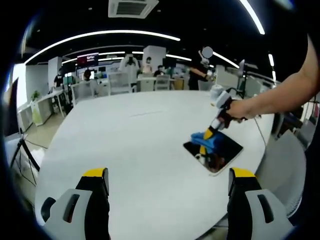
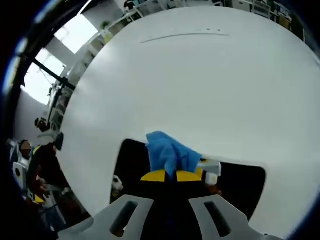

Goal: Wipe the mirror surface with the cleaning cloth until all visible marks leave the cleaned area.

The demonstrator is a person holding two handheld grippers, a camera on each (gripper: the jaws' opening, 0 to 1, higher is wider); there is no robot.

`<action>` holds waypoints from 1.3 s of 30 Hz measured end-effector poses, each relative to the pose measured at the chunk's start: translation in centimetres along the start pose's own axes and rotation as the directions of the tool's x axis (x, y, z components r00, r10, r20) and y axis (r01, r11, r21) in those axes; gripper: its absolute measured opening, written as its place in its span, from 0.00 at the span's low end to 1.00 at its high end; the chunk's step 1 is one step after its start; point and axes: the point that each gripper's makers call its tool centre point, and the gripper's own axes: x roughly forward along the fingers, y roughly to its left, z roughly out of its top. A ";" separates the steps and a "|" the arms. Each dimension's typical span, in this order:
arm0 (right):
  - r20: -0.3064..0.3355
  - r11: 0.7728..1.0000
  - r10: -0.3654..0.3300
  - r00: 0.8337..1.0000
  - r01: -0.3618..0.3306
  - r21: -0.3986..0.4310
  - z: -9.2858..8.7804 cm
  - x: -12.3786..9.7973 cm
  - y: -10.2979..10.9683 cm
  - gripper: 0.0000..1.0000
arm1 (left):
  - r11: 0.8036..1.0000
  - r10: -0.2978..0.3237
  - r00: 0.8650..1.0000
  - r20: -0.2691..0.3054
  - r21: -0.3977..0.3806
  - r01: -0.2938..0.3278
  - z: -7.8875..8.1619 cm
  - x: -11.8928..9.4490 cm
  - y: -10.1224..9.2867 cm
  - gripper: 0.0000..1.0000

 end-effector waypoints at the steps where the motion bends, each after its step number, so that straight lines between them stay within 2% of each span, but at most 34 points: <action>1: 0.001 1.000 -0.001 1.000 0.001 -0.002 -0.1 -0.1 0.1 0.00 | 1.000 0.001 1.000 0.002 0.000 -0.001 0.0 0.0 0.0 1.00; 21: -0.006 1.000 -0.013 1.000 0.013 -0.008 -0.6 -1.0 -1.2 0.00 | 1.000 0.008 1.000 0.015 -0.001 -0.008 0.6 0.2 -0.6 1.00; 33: -0.020 0.999 -0.050 0.999 0.050 -0.002 -0.9 -1.9 -4.0 0.00 | 1.000 -0.002 1.000 0.005 0.000 0.002 0.2 0.0 -1.0 1.00; 39: -0.017 0.998 -0.064 0.998 0.064 0.008 -1.0 -2.2 -4.9 0.00 | 1.000 0.001 1.000 0.006 0.007 -0.001 0.6 0.1 -1.1 1.00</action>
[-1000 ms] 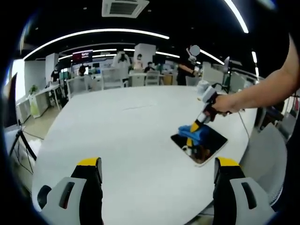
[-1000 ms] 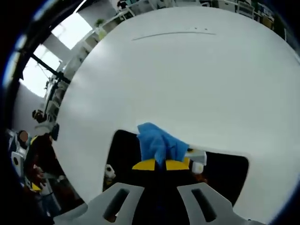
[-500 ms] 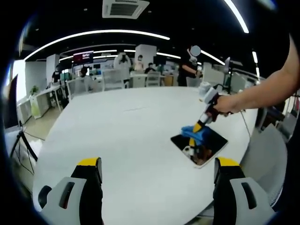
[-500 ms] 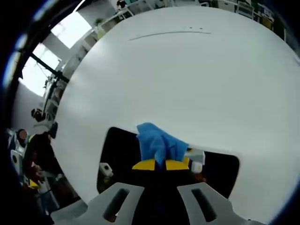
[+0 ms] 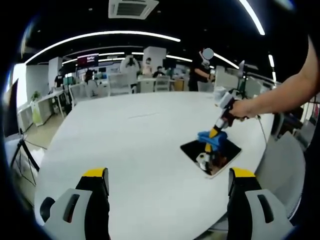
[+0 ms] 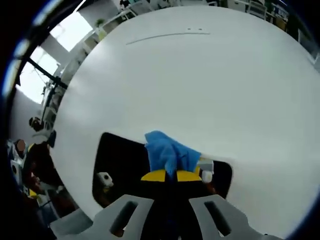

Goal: Wipe the mirror surface with the cleaning cloth until all visible marks leave the cleaned area.

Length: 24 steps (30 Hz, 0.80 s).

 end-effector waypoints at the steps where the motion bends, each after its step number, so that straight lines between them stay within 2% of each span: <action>1: 0.001 1.000 0.000 1.000 0.000 -0.001 0.0 0.0 0.0 0.00 | 1.000 0.000 1.000 0.000 0.001 0.000 0.1 0.0 0.0 1.00; 11: 0.021 1.000 -0.001 1.000 0.000 0.012 -0.1 0.1 0.0 0.00 | 1.000 0.000 1.000 0.008 0.007 0.000 0.6 0.3 -0.3 1.00; 24: 0.027 1.000 -0.005 1.000 0.005 0.004 -2.0 0.2 0.6 0.00 | 1.000 0.003 1.000 0.007 0.015 -0.003 0.3 0.1 -0.3 1.00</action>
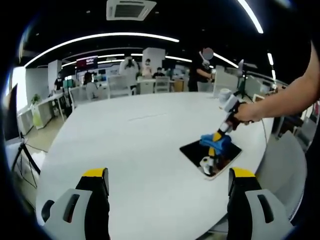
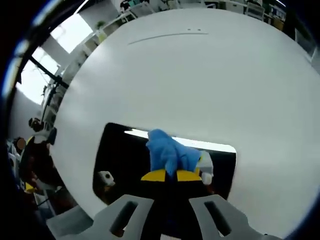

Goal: Wipe the mirror surface with the cleaning cloth until all visible marks leave the cleaned area.

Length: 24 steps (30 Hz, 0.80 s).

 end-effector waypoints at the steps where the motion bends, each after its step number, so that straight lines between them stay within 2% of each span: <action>1: 0.000 1.000 0.000 1.000 0.000 0.002 -0.1 0.0 0.0 0.00 | 1.000 -0.001 1.000 0.001 0.000 0.001 0.0 0.0 0.0 1.00; 24: -0.005 0.997 0.033 0.999 -0.033 0.066 -4.8 -1.5 1.8 0.00 | 1.000 -0.026 1.000 0.006 0.007 0.026 -0.2 -0.4 -0.5 1.00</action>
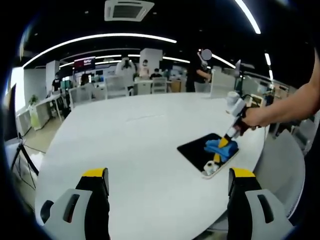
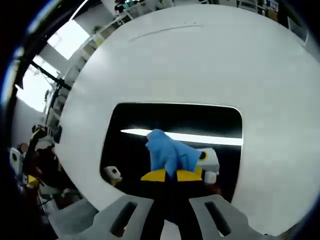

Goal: Wipe the mirror surface with the cleaning cloth until all visible marks leave the cleaned area.

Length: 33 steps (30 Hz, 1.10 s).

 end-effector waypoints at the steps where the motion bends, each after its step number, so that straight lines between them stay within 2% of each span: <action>1: -0.001 1.000 0.000 1.000 0.000 -0.002 -0.2 -0.1 0.1 0.00 | 1.000 -0.001 1.000 0.000 0.001 0.001 0.0 -0.1 0.0 1.00; 12: -0.006 1.000 0.007 1.000 -0.007 0.006 -1.7 -0.4 0.2 0.00 | 1.000 -0.003 1.000 0.007 0.000 0.003 -0.4 -0.5 -0.3 1.00; 16: -0.002 0.998 0.031 1.000 -0.031 0.047 -2.1 -0.6 -0.1 0.00 | 1.000 -0.003 1.000 0.011 0.001 0.003 -0.4 -0.6 -0.5 1.00; 24: -0.004 0.998 0.032 0.999 -0.032 0.058 -2.9 -0.8 -0.3 0.00 | 1.000 -0.007 1.000 0.011 0.004 0.007 -0.4 -0.6 -0.7 1.00; 33: -0.024 0.996 0.035 0.999 -0.033 0.077 -3.7 -1.0 -0.4 0.00 | 1.000 -0.010 1.000 0.013 0.014 0.010 0.0 -0.6 -0.7 1.00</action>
